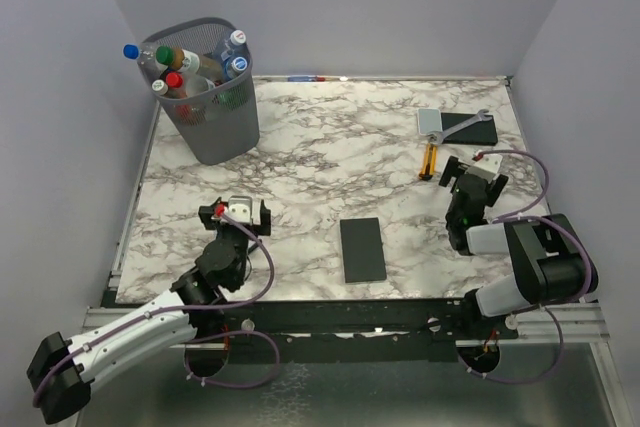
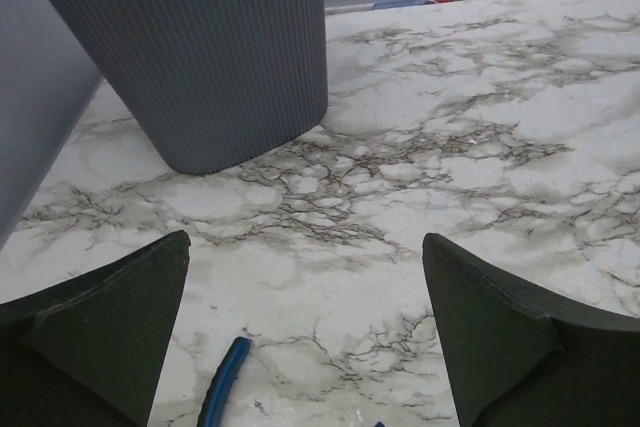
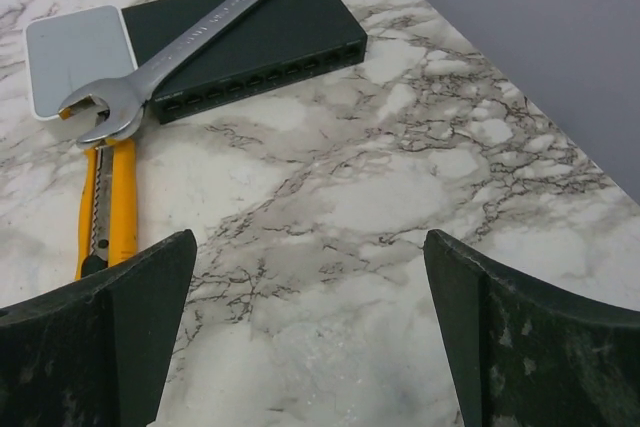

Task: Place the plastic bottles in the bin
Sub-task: Reset both arms

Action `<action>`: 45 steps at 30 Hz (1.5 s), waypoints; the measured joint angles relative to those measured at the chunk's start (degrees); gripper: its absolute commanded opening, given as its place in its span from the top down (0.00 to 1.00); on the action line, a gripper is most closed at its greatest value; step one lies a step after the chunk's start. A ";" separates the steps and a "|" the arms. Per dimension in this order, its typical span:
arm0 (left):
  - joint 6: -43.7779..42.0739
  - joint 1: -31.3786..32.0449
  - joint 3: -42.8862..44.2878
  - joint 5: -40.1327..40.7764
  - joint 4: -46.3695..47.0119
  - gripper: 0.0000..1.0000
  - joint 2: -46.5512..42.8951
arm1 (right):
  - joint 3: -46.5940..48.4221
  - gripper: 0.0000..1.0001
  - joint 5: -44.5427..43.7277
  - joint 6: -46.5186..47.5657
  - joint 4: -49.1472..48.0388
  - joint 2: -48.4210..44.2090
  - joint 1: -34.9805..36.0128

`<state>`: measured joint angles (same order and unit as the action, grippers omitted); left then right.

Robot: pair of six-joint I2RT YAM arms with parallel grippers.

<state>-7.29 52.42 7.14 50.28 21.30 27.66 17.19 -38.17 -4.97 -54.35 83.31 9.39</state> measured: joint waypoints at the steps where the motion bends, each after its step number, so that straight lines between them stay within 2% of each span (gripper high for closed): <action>1: -0.15 -0.20 -0.04 0.70 0.07 0.01 -0.52 | 0.00 0.00 0.83 0.59 -1.99 1.07 -0.39; 4: -0.57 -1.90 -0.04 1.95 0.39 0.01 0.74 | -0.04 0.00 3.13 1.77 -5.73 2.73 -1.29; 6: -0.50 -5.25 0.00 0.76 1.66 0.01 3.98 | -0.70 0.00 4.61 2.29 -8.50 2.75 -1.62; 12: 2.51 -23.43 0.72 -13.64 9.16 0.01 20.83 | -7.74 0.00 9.38 3.43 -17.49 1.75 -1.73; 16: 3.69 -33.33 0.72 -22.03 15.65 0.01 29.57 | -7.82 0.00 11.10 3.58 -19.54 1.75 -1.90; 20: 6.73 -42.18 0.83 -27.06 24.70 0.01 35.95 | -7.93 0.00 12.85 4.13 -21.22 1.79 -2.08; 24: 6.54 -43.85 2.62 -31.87 34.45 0.01 45.94 | -10.86 0.00 17.03 5.73 -28.76 5.77 -3.45; 32: 5.51 -43.85 3.26 -35.45 53.57 0.01 64.22 | -5.73 0.00 18.47 5.81 -24.46 6.64 -4.94; 34: 5.46 -43.85 3.43 -35.50 54.38 0.01 66.69 | -5.16 0.00 18.84 5.38 -23.93 6.64 -5.53; 41: 6.84 -45.72 7.87 -35.67 52.68 0.01 66.93 | -6.80 0.00 21.99 5.07 -24.46 6.51 -6.12; 45: 7.89 -46.93 8.09 -35.87 52.35 0.01 66.93 | -5.07 0.00 22.40 3.58 -21.20 6.47 -7.43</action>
<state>0.60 5.50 15.22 14.41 73.65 94.59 12.12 -15.77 -1.39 -75.55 89.78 1.96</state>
